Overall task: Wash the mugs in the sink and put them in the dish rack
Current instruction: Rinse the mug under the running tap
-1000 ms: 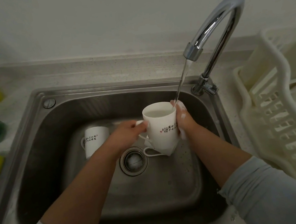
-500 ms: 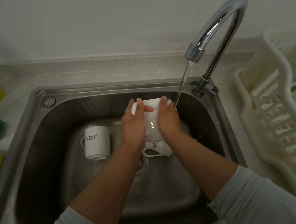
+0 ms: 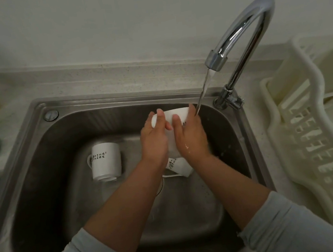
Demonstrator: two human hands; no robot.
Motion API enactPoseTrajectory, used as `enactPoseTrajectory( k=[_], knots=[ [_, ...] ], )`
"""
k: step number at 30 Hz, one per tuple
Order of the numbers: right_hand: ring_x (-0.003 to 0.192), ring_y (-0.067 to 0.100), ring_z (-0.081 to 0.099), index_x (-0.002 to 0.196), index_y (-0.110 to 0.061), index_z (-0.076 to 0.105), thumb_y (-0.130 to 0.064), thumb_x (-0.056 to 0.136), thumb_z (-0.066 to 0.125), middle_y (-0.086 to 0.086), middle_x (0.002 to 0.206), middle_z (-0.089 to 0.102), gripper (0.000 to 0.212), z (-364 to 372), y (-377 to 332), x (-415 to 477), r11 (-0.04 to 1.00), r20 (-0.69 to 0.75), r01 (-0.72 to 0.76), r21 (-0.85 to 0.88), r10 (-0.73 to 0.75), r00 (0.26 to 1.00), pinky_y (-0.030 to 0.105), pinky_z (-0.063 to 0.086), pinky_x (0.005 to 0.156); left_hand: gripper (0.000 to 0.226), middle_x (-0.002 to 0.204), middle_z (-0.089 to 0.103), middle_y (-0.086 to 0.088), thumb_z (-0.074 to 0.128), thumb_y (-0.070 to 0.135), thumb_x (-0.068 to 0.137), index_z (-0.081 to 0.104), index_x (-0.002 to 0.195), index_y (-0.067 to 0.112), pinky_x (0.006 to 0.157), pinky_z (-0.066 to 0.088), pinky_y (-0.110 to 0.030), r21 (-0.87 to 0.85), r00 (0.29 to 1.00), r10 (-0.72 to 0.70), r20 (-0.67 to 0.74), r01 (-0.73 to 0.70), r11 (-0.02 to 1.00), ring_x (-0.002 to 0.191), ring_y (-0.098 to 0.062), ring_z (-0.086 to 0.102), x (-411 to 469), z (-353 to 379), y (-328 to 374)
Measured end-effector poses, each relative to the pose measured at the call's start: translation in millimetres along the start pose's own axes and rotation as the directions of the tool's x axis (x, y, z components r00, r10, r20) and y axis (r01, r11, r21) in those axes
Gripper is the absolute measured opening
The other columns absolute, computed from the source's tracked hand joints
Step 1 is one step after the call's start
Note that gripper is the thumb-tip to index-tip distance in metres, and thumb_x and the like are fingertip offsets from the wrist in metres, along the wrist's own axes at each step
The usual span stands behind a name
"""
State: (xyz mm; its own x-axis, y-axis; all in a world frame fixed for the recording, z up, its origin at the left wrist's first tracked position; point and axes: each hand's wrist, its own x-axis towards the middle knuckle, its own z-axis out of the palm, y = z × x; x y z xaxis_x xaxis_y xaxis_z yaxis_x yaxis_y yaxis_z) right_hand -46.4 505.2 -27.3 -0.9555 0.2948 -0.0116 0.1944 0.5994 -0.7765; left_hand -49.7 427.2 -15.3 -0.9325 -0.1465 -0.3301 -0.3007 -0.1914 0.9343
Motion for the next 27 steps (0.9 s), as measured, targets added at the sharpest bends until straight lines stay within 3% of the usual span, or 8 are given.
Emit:
enactPoseTrajectory(
  k=[4, 8, 11, 13, 18, 22, 25, 27],
  knots=[
    [0.082, 0.018, 0.052, 0.099, -0.015, 0.054, -0.042, 0.100, 0.026, 0.008, 0.097, 0.054, 0.039, -19, 6, 43, 0.943, 0.215, -0.287, 0.167, 0.250, 0.944, 0.027, 0.040, 0.068, 0.051, 0.136, 0.049, -0.018, 0.052, 0.071, 0.066, 0.059, 0.049, 0.024, 0.102, 0.040, -0.052, 0.017, 0.999, -0.024, 0.021, 0.023, 1.000, 0.122, -0.032, 0.050, -5, 3, -6],
    [0.111, 0.026, 0.054, 0.129, -0.009, 0.045, -0.042, 0.099, 0.031, 0.013, 0.122, 0.054, 0.046, -9, -1, 21, 0.989, 0.040, -0.148, 0.017, 0.147, 0.988, 0.031, 0.044, 0.081, 0.048, 0.078, 0.063, -0.009, 0.049, 0.048, 0.092, 0.051, 0.054, 0.019, 0.076, 0.050, -0.038, -0.044, 1.000, -0.012, -0.021, 0.011, 0.999, 0.079, -0.021, 0.060, 1, 7, -2],
    [0.126, 0.025, 0.042, 0.144, -0.013, 0.023, -0.045, 0.096, 0.039, 0.012, 0.142, 0.037, 0.060, -4, -3, -1, 0.992, 0.027, 0.038, -0.117, -0.035, 0.999, 0.038, 0.041, 0.100, 0.051, 0.118, 0.063, -0.012, 0.050, 0.067, 0.078, 0.063, 0.067, 0.019, 0.096, 0.046, -0.049, 0.001, 1.000, 0.001, 0.012, -0.001, 1.000, 0.109, -0.024, 0.059, 2, 4, 0],
    [0.119, 0.028, 0.048, 0.138, -0.008, 0.035, -0.044, 0.097, 0.037, 0.015, 0.133, 0.047, 0.054, -12, -2, 22, 0.996, 0.075, -0.078, 0.032, 0.075, 0.994, 0.034, 0.040, 0.095, 0.050, 0.125, 0.059, -0.014, 0.050, 0.069, 0.074, 0.067, 0.065, 0.023, 0.099, 0.044, -0.048, 0.038, 1.000, 0.015, 0.016, -0.016, 0.999, 0.113, -0.027, 0.056, 1, 3, -3],
    [0.109, 0.032, 0.055, 0.124, -0.004, 0.049, -0.035, 0.101, 0.027, 0.017, 0.116, 0.057, 0.044, -20, -3, 39, 0.961, 0.143, -0.224, 0.163, 0.201, 0.969, 0.031, 0.045, 0.082, 0.051, 0.058, 0.054, 0.006, 0.048, 0.042, 0.094, 0.053, 0.047, 0.022, 0.067, 0.042, -0.032, -0.003, 1.000, 0.006, -0.009, -0.006, 1.000, 0.064, -0.012, 0.050, 0, 5, 2],
    [0.129, 0.021, 0.038, 0.146, -0.014, 0.023, -0.043, 0.097, 0.038, 0.010, 0.144, 0.034, 0.059, -5, 0, -7, 0.994, -0.045, 0.058, -0.092, -0.062, 0.997, 0.032, 0.035, 0.100, 0.050, 0.111, 0.065, -0.012, 0.044, 0.054, 0.091, 0.067, 0.090, 0.009, 0.092, 0.047, -0.041, 0.047, 0.999, -0.002, 0.041, 0.000, 0.999, 0.104, -0.024, 0.061, 0, 6, 2],
    [0.115, 0.020, 0.049, 0.137, -0.017, 0.038, -0.045, 0.098, 0.034, 0.009, 0.131, 0.047, 0.048, -15, 1, 17, 1.000, 0.018, 0.007, -0.004, -0.007, 1.000, 0.035, 0.042, 0.092, 0.046, 0.136, 0.049, -0.019, 0.046, 0.060, 0.086, 0.065, 0.060, 0.027, 0.104, 0.038, -0.053, 0.091, 0.999, -0.011, 0.038, 0.008, 0.996, 0.125, -0.033, 0.048, -5, 5, -2],
    [0.107, 0.027, 0.053, 0.127, -0.010, 0.049, -0.034, 0.101, 0.028, 0.015, 0.120, 0.055, 0.040, -29, -3, 44, 0.979, 0.123, -0.158, 0.129, 0.143, 0.982, 0.037, 0.043, 0.090, 0.050, 0.141, 0.047, -0.012, 0.048, 0.051, 0.090, 0.058, 0.048, 0.025, 0.107, 0.036, -0.042, 0.069, 0.999, 0.026, 0.045, -0.029, 0.997, 0.128, -0.023, 0.045, -8, 5, -3]
  ],
)
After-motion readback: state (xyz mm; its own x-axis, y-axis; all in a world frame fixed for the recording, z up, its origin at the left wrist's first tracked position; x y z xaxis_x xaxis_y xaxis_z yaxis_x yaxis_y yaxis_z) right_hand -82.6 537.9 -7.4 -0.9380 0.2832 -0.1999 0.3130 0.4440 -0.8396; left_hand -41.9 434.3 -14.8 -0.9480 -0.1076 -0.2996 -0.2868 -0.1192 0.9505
